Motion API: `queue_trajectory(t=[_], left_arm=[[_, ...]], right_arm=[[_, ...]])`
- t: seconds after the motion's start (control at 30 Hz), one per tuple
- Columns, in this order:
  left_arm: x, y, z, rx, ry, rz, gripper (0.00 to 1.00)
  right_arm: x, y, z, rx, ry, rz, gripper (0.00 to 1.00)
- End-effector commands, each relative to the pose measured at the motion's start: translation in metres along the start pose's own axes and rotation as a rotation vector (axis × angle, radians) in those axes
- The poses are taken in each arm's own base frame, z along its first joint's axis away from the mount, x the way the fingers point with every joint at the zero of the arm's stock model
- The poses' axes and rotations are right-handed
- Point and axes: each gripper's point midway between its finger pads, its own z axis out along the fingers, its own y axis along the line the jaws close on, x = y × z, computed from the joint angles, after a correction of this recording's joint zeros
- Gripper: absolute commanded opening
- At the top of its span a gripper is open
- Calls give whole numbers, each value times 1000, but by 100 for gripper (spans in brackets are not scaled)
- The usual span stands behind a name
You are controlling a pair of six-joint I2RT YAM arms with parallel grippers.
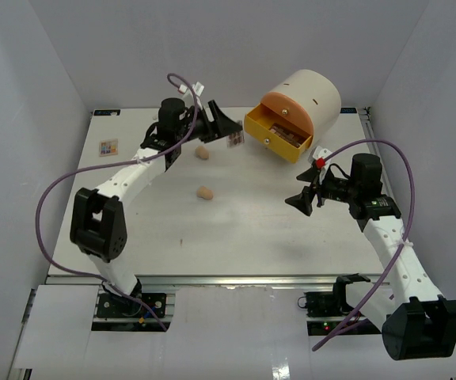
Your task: Organize the makeup
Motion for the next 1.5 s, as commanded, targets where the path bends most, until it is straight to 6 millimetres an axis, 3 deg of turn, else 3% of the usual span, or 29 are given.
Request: queue_trajectory(t=[0.0, 0.17, 0.33, 0.5, 0.6, 0.67, 0.73, 0.9, 1.1, 1.2, 1.47], left_arm=[[-51, -64, 44, 282, -60, 7, 0], [-69, -92, 104, 331, -106, 1, 0], [-75, -87, 144, 253, -211, 25, 0], [-81, -68, 165, 143, -307, 80, 11], [-78, -55, 171, 90, -309, 120, 18], [-76, -49, 172, 65, -304, 133, 32], [-75, -46, 171, 51, -301, 143, 53], [-75, -53, 167, 63, -297, 182, 79], [-77, -56, 163, 61, -288, 208, 87], [-78, -56, 161, 54, -290, 213, 98], [-88, -66, 146, 36, -315, 259, 98]], right_arm=[[-9, -4, -4, 8, -36, -4, 90], [-7, -8, -4, 13, -34, 8, 90], [-5, -7, -4, 6, -35, 15, 90], [-4, -7, -3, 0, -35, 22, 90], [-3, -7, -3, -3, -35, 25, 90], [-3, -7, -2, -5, -35, 26, 90], [-3, -7, -2, -8, -36, 26, 90], [-2, -8, -2, -7, -33, 29, 90], [-1, -8, -2, -4, -32, 27, 90], [-1, -8, -2, -4, -31, 29, 90], [-2, -8, -3, -4, -35, 27, 90]])
